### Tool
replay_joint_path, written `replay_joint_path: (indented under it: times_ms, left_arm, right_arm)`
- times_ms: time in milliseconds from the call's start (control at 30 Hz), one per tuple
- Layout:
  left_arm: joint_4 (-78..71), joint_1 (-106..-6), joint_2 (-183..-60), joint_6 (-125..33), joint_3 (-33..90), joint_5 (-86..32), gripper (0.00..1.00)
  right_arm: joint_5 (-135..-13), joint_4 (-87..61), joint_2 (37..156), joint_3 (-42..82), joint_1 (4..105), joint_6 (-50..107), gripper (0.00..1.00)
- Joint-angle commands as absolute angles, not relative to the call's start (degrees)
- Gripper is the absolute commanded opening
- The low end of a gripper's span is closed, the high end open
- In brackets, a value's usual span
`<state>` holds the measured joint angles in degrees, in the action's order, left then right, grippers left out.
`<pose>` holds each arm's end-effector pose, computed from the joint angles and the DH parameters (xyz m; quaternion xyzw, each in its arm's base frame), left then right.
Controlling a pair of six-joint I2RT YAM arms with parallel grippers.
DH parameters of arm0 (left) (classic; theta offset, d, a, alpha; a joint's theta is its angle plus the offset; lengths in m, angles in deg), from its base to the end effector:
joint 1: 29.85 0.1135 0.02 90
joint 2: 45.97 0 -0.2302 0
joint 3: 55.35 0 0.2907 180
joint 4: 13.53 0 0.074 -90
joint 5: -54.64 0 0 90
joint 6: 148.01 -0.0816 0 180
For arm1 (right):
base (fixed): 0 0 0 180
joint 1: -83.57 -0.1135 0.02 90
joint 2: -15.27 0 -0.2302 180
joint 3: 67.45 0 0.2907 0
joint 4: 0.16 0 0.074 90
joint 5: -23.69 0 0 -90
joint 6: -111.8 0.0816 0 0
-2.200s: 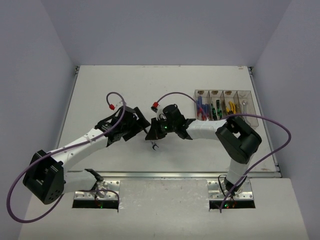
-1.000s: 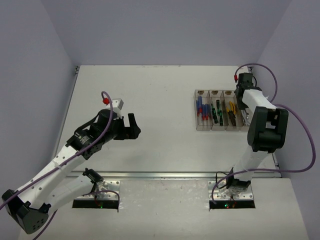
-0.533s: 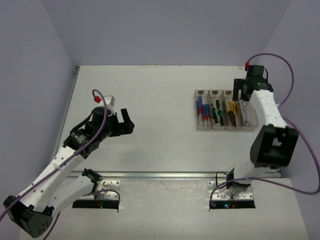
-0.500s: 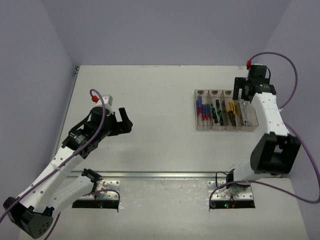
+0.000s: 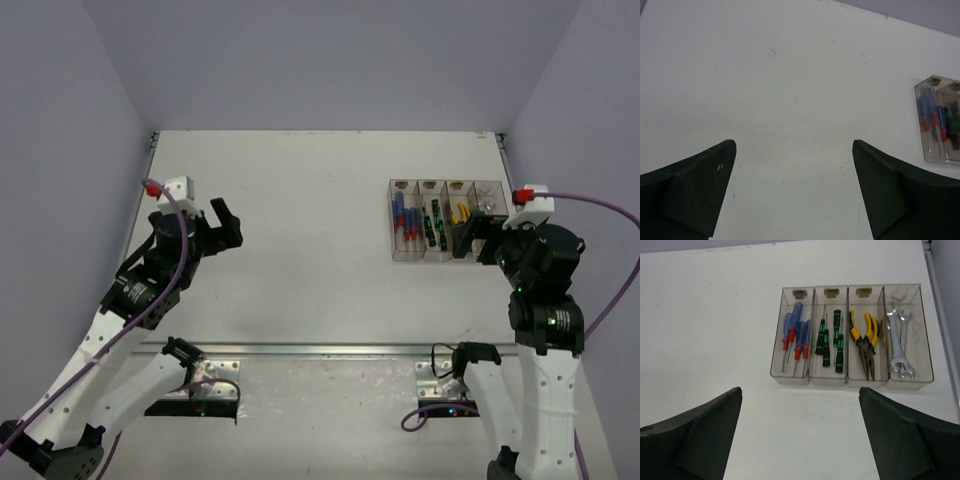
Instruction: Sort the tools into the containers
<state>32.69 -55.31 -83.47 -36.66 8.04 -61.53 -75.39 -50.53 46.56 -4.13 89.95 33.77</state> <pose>0.2294 -0.0694 0.3294 -0.1006 0.8036 -0.0505 0.5844 0.2165 -0.0113 0.3386 0.0831 0.8053 0.0926 0.5797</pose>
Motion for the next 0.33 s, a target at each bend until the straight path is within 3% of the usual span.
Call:
replay_joint_path:
  times_ms: [0,300]
  left_arm:
    - [24.8,-55.1,-75.2,-41.6,3.2,-69.0,1.0]
    - [22.3,-55.1,-67.1,-43.4,-3.0,-72.3,1.0]
  right_arm:
    - [-73.9,-57.4,40.2,-6.8,89.8,33.2,0.99]
    - [-75.3,-58.1,37.7,-9.2,89.8,32.1,0.99]
